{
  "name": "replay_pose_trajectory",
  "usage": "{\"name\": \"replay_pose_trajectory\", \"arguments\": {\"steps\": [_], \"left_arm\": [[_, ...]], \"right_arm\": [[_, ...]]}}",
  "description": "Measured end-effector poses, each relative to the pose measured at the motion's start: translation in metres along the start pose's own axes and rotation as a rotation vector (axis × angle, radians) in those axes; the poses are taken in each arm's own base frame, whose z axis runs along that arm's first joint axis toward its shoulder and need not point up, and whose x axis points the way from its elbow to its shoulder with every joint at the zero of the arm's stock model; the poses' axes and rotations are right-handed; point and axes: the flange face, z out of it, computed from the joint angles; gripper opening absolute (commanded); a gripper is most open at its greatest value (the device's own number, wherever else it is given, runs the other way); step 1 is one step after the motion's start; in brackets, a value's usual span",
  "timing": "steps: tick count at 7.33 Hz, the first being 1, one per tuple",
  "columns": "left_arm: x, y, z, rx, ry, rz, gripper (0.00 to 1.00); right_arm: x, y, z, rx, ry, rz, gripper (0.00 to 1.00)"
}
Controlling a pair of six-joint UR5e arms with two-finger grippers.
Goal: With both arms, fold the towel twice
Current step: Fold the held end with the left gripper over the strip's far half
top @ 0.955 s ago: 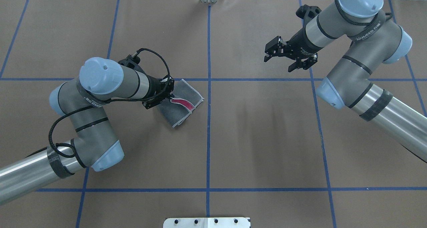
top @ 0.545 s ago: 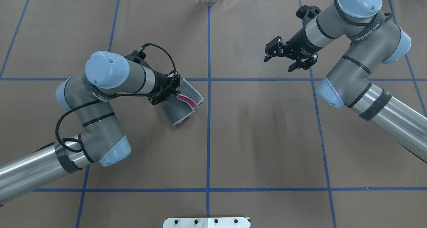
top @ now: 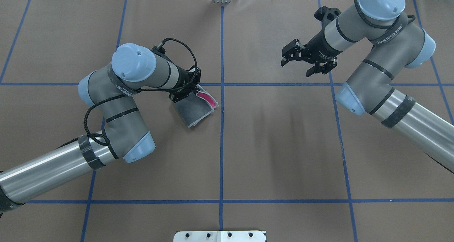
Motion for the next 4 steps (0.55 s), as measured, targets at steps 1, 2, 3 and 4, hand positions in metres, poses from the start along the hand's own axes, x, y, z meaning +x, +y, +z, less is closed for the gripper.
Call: {"name": "replay_pose_trajectory", "arguments": {"steps": [1, 2, 3, 4], "left_arm": [[-0.002, -0.014, 0.006, 0.02, -0.014, -0.014, 0.0], [-0.006, -0.025, 0.013, 0.036, -0.027, -0.025, 0.0], [-0.009, -0.034, 0.019, 0.045, -0.032, -0.031, 0.0], [-0.011, -0.041, 0.023, 0.051, -0.033, -0.036, 0.0]], "right_arm": [[0.0, 0.0, 0.0, 0.0, 0.0, 0.0, 1.0], [0.0, 0.001, 0.002, -0.002, 0.002, 0.0, 1.0], [0.001, 0.001, 0.003, -0.002, 0.005, 0.0, 1.0], [0.002, 0.001, 0.006, -0.001, 0.009, 0.001, 1.0]]}}
